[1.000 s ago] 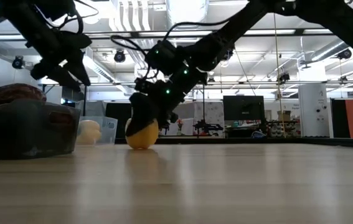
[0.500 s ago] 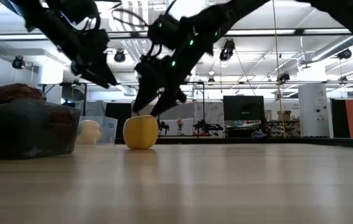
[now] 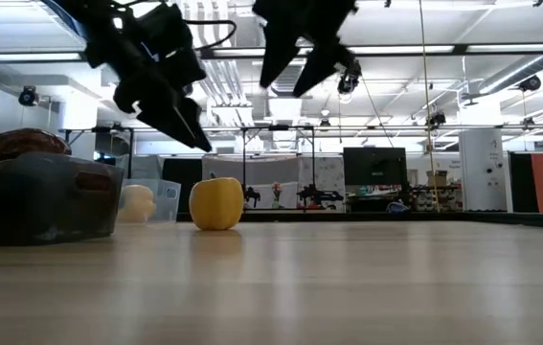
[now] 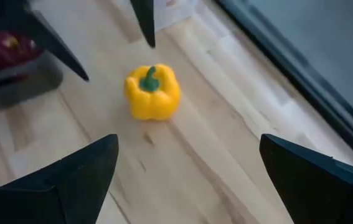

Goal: Sort produce into baskets
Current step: Put the yellow bell pepper into the white bin

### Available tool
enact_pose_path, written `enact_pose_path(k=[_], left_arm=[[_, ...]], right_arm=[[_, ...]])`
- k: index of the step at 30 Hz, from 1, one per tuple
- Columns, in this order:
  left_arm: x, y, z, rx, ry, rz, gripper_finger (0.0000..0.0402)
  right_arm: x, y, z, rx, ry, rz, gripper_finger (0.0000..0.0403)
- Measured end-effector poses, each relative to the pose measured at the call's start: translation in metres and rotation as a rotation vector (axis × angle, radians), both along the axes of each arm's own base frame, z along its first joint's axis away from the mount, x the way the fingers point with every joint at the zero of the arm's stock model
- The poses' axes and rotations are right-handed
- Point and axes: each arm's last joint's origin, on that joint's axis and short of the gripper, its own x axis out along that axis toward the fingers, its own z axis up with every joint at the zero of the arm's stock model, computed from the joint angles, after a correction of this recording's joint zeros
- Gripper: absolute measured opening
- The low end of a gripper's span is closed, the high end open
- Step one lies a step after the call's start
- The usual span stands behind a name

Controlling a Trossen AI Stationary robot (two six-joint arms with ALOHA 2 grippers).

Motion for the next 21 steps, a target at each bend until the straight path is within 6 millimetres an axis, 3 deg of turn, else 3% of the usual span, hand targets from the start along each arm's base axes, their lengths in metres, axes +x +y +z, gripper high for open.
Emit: enact_pose_path(k=[6, 10, 21], left_arm=[[0.021, 0.008, -0.014, 0.036, 0.055, -0.053, 0.0362], [0.037, 0.015, -0.033, 0.044, 0.135, -0.032, 0.0371], [0.069, 0.031, -0.056, -0.007, 0.193, 0.104, 0.0367]], right_arm=[[-0.015, 0.028, 0.015, -0.032, -0.082, -0.119, 0.0382], [-0.016, 0.038, 0.012, -0.041, -0.097, -0.163, 0.0382], [-0.014, 0.041, -0.003, -0.025, -0.051, -0.184, 0.0382]])
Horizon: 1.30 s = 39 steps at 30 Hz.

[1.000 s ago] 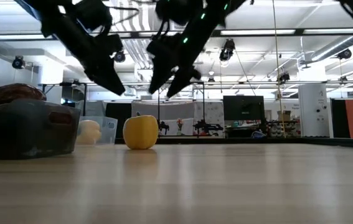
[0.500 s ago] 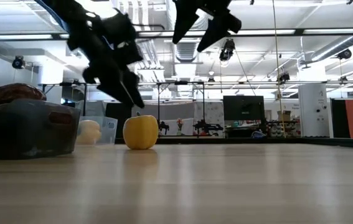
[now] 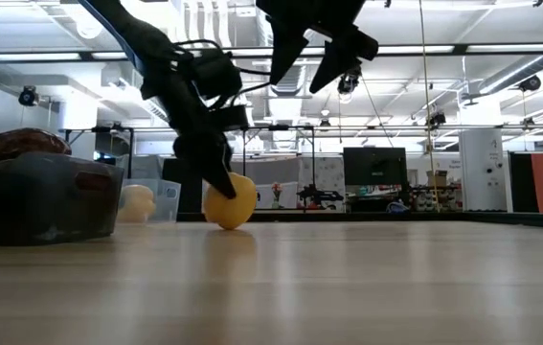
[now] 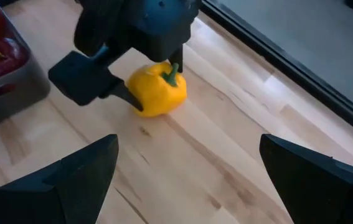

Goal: Sort produce into baskets
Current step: Put the yellow bell pepper into the white bin

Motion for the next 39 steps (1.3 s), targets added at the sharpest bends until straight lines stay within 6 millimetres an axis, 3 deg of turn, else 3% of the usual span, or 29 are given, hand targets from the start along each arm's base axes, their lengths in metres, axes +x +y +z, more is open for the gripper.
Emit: enact_pose_path(k=[8, 13, 19, 24, 31, 39], left_arm=[[-0.006, -0.002, 0.009, -0.031, -0.018, 0.095, 0.0321], [-0.017, -0.006, 0.034, -0.008, -0.069, 0.116, 0.0273], [-0.05, -0.01, 0.078, 0.145, -0.107, 0.236, 0.0245], [-0.089, 0.003, 0.1, 0.329, -0.051, 0.423, 0.0243], [-0.135, 0.043, 0.077, 0.313, 0.045, 0.678, 0.0243], [-0.14, 0.058, 0.057, 0.16, 0.019, 0.688, 0.0302]], right_arm=[[0.0, -0.002, 0.0, -0.022, 0.016, 0.015, 0.0382], [0.001, -0.01, 0.0, -0.042, 0.037, 0.021, 0.0382], [0.002, -0.025, 0.0, -0.057, 0.051, 0.004, 0.0382], [0.003, -0.036, 0.001, -0.068, 0.059, -0.007, 0.0382], [0.004, -0.049, 0.001, -0.068, 0.045, -0.04, 0.0382], [0.004, -0.049, 0.001, -0.065, 0.04, -0.039, 0.0382]])
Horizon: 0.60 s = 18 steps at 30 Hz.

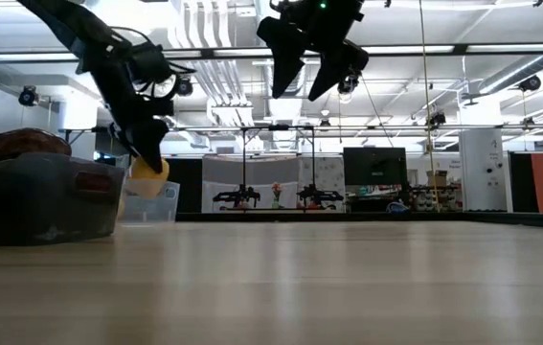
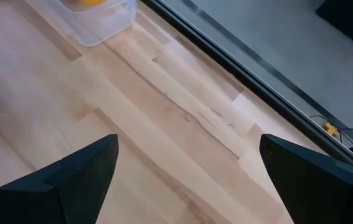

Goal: Sort produce into baskets
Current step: Put the yellow bell pepper into the white bin

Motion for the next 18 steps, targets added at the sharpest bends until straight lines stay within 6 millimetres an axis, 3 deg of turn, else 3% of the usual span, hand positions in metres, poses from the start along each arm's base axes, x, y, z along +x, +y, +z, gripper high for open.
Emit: enact_pose_path(k=[5, 11, 18], left_arm=[[0.0, 0.0, 0.001, -0.012, -0.017, 0.023, 0.033], [-0.006, -0.006, 0.011, -0.024, -0.01, 0.028, 0.0333], [-0.002, -0.005, -0.005, -0.154, -0.034, 0.072, 0.0341]], right_arm=[[0.0, 0.0, 0.0, 0.003, 0.0, 0.002, 0.0382], [0.0, 0.001, -0.001, 0.047, 0.011, 0.049, 0.0382], [-0.004, 0.002, 0.008, 0.039, 0.01, 0.083, 0.0382]])
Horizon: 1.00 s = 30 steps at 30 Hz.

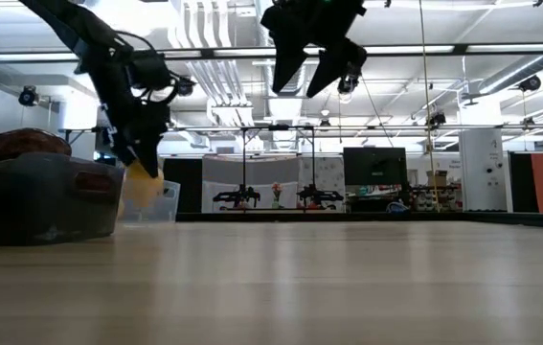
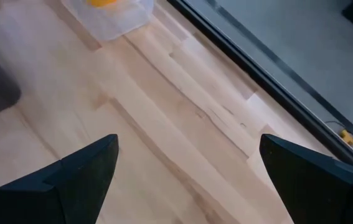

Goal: Sort produce into baskets
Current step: Put the yellow bell pepper into the white bin, then return to Home Position

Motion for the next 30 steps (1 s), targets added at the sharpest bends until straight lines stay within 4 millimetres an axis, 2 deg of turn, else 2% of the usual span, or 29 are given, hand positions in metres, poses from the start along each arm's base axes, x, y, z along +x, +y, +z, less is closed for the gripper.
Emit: enact_pose_path(k=[4, 8, 12, 15, 18, 21, 25, 28, 30], left_arm=[[0.003, 0.006, -0.01, -0.058, 0.045, 0.062, 0.0356], [0.005, 0.009, -0.007, -0.123, 0.147, 0.1, 0.0366], [0.009, 0.014, 0.008, -0.143, 0.151, 0.133, 0.0366], [0.01, 0.011, 0.029, -0.131, 0.06, 0.157, 0.0366], [0.008, -0.002, 0.053, -0.135, -0.085, 0.132, 0.0366], [0.006, -0.024, 0.074, -0.12, -0.217, 0.037, 0.0366], [0.002, -0.059, 0.088, -0.098, -0.345, -0.102, 0.0366], [-0.003, -0.081, 0.093, -0.109, -0.41, -0.141, 0.0366], [-0.007, -0.091, 0.096, -0.112, -0.437, -0.168, 0.0366]], right_arm=[[-0.005, 0.001, 0.008, 0.004, -0.014, 0.016, 0.0382], [-0.011, 0.005, 0.015, 0.023, -0.023, 0.045, 0.0382], [-0.016, 0.008, 0.021, 0.009, -0.012, 0.074, 0.0382], [-0.023, 0.013, 0.027, -0.01, 0.002, 0.101, 0.0382], [-0.028, 0.023, 0.03, -0.08, 0.014, 0.151, 0.0382], [-0.029, 0.027, 0.024, -0.09, -0.08, 0.237, 0.0382], [-0.031, 0.031, -0.002, 0.002, -0.297, 0.401, 0.0381], [-0.036, 0.033, -0.021, 0.023, -0.418, 0.421, 0.038], [-0.041, 0.034, -0.031, 0.012, -0.436, 0.434, 0.038]])
